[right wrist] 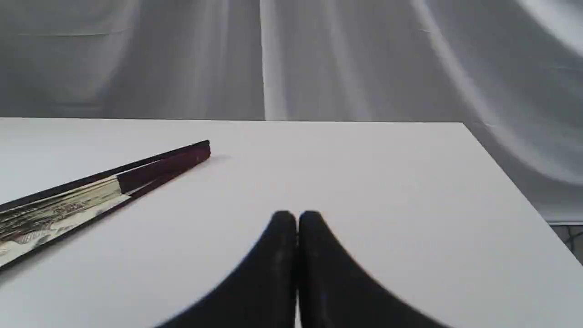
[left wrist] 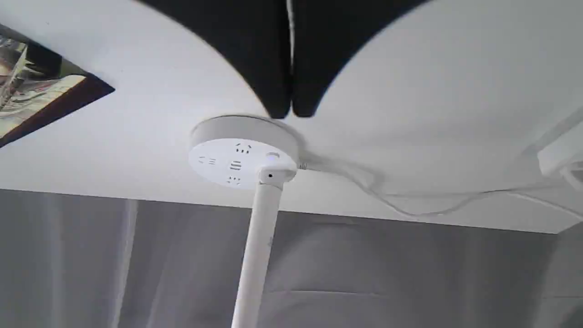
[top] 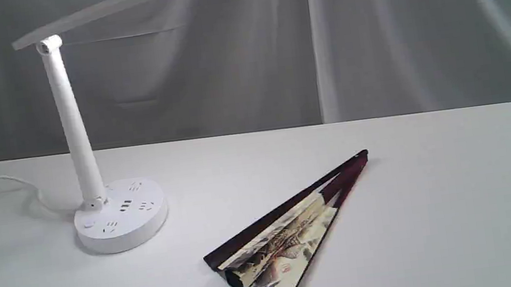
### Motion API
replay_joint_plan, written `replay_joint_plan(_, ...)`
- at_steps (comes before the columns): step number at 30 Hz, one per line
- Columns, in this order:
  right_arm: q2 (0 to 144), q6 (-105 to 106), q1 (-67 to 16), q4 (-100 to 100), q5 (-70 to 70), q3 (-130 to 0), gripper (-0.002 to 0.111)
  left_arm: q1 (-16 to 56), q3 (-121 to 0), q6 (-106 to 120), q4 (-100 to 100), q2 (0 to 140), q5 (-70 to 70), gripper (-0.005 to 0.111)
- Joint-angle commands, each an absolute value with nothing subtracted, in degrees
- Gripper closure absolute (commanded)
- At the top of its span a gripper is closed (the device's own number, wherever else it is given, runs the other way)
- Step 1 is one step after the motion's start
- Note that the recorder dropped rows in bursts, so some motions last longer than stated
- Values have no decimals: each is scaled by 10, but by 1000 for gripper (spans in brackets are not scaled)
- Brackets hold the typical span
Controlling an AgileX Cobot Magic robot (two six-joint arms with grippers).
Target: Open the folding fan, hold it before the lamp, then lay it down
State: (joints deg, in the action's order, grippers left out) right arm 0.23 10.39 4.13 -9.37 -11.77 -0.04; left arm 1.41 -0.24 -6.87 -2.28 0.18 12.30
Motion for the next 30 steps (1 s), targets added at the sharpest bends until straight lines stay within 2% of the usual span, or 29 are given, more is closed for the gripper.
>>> replay_joint_plan(1, 0, 105, 46, -86, -114, 0, 108, 14, 0, -70, -25, 0, 116, 107)
replay_joint_plan(16, 0, 105, 46, -86, -104, 0, 108, 14, 0, -75, 6, 0, 90, 107)
replay_joint_plan(22, 0, 102, 46, -172, -54, 0, 108, 14, 0, -77, 11, 0, 64, 107)
replay_joint_plan(30, 0, 102, 46, -181, 46, 0, 108, 14, 0, -128, 11, 0, 27, 107)
